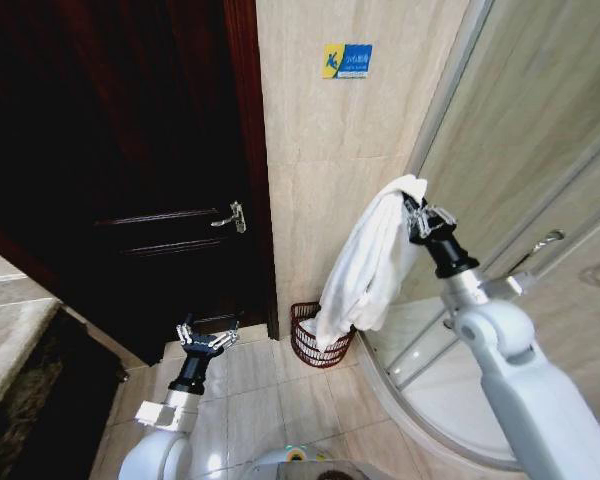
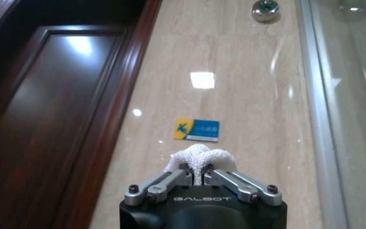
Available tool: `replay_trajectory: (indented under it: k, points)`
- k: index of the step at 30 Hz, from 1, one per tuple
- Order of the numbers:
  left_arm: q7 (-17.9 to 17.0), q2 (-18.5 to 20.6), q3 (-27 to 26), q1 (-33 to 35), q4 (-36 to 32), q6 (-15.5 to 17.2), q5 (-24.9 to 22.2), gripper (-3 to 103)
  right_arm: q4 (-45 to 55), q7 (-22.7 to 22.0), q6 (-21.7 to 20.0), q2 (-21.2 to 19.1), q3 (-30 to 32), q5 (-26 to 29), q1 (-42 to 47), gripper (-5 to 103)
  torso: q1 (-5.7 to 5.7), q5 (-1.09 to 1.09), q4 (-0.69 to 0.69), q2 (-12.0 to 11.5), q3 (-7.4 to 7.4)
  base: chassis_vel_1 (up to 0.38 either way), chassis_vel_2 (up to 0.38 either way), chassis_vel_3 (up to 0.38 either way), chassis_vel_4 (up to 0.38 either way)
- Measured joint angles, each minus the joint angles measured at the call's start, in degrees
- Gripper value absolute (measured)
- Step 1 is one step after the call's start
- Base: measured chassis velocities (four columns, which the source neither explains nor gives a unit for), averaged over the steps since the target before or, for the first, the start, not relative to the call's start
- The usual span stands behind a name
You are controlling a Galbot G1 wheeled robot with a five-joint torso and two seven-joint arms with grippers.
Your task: Discard the used towel into the hamper.
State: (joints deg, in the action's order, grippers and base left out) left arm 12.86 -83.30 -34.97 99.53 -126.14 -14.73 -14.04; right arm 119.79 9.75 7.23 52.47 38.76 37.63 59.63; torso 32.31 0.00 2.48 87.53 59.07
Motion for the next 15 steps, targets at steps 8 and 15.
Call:
replay_trajectory:
  k: [8,15]
  points:
    - [0.0,0.0,0.0,0.0,0.0,0.0,0.0,100,-6.8,1.39,0.06,-2.14,-2.17,1.51,-7.21,4,0.0,0.01,0.0,0.0,0.0,0.0,0.0,0.0,0.0]
    - [0.0,0.0,0.0,0.0,0.0,0.0,0.0,100,-9.86,2.58,0.18,-1.23,-3.21,1.46,-9.4,4,-0.01,0.01,-0.01,0.0,0.0,0.0,0.0,0.0,0.0]
